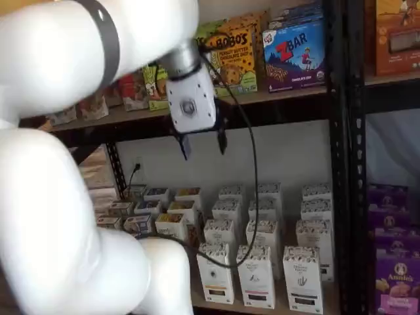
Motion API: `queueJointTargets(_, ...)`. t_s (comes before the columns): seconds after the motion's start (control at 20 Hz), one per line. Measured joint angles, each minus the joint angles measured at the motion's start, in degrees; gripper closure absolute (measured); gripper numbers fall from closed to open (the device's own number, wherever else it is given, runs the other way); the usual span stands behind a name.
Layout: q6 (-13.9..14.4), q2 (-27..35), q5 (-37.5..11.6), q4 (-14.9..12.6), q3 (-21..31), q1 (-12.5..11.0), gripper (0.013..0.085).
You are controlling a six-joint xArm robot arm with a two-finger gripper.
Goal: Pick up the white box with a green strip in the middle, on the bottom shelf, the sixth box from the left
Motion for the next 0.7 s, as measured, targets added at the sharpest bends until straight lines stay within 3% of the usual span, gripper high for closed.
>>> queueJointTargets(0.2, -1.5, 2.9, -8.8, 1.4, 6.2, -1.3, 0.0130)
queueJointTargets(0.4, -2.9, 7.3, -20.7, 2.0, 12.4, -2.5, 0.0130)
queueJointTargets(0.7, -5.3, 20.0, -36.3, 1.7, 15.9, -5.0, 0.0130)
